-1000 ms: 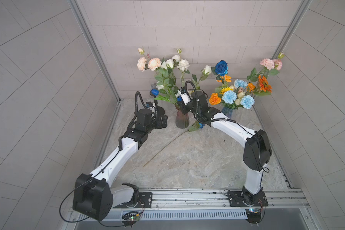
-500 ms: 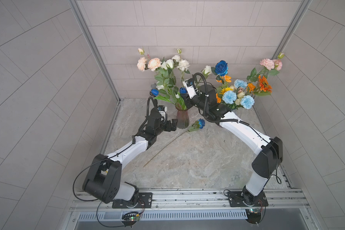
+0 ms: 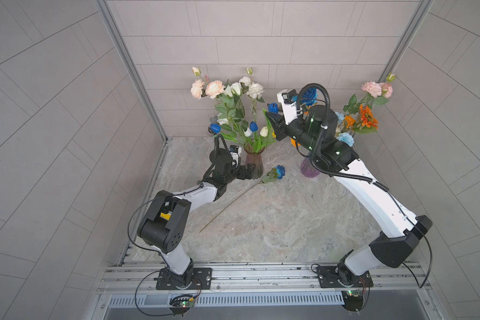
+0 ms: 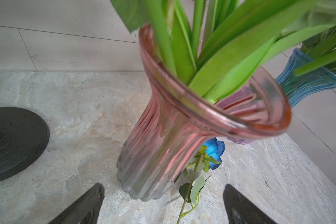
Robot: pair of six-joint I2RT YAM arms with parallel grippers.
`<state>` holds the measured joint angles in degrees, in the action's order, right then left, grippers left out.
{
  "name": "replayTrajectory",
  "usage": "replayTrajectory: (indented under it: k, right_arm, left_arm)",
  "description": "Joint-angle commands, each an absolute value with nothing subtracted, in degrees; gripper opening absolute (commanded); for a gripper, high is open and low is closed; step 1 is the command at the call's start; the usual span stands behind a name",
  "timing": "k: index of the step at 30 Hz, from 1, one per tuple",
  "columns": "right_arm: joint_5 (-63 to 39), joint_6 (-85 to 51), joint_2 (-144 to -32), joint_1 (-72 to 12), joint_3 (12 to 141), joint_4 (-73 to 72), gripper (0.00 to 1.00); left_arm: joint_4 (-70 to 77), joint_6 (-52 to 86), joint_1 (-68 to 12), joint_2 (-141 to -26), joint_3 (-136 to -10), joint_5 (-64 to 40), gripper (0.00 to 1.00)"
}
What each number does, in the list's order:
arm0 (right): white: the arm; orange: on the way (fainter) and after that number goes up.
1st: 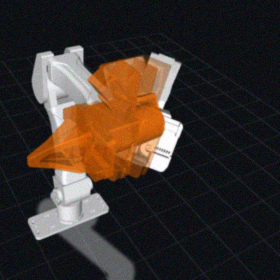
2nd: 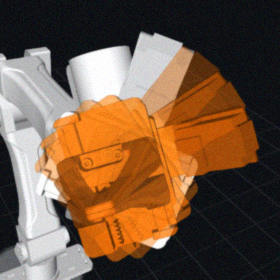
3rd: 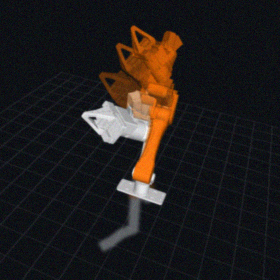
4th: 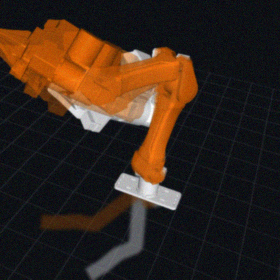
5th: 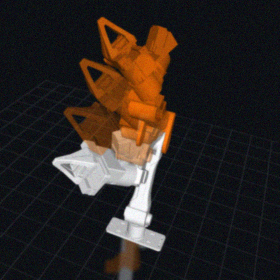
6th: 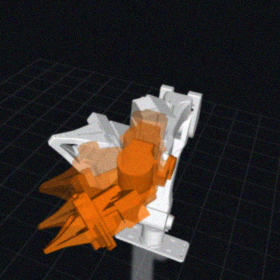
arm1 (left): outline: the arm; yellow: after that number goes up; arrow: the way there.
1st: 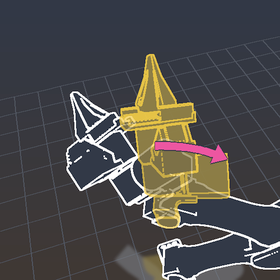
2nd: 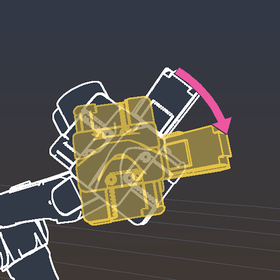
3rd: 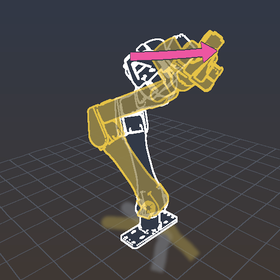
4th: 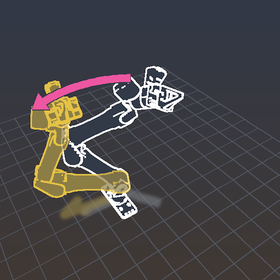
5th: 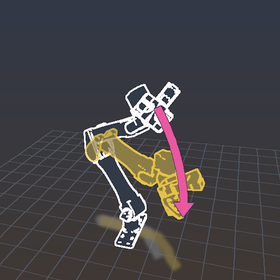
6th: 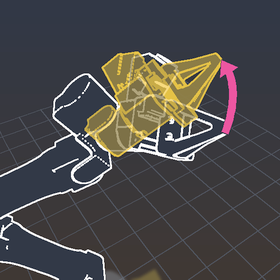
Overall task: Pick out blue flowers from the vase
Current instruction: Place the flower at the center of the board.
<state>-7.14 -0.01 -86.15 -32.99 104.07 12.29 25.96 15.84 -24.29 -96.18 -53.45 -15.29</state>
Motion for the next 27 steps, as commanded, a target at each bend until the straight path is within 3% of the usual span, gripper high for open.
replayTrajectory:
  k: [1, 8, 13, 27]
  right_arm:
    - [-4.8, 1.3, -81.4, -33.2, 104.6, 16.3, 0.28]
    - [-3.4, -1.5, -75.5, -33.2, 102.8, 23.0, 0.28]
    - [-2.5, -6.7, -70.2, -33.2, 92.6, 22.0, 0.27]
    - [-2.9, -21.7, -59.6, -33.2, 68.1, 12.7, 0.27]
  left_arm:
    - [27.3, 14.7, -24.5, -94.2, -55.2, -15.9, 1.0]
    - [17.5, 13.1, -24.5, -86.9, -56.4, -14.7, 1.0]
    - [10.5, 11.5, -24.0, -80.8, -58.1, -13.6, 1.0]
    - [-16.4, 3.9, -23.0, -77.4, -83.4, -13.3, 1.0]
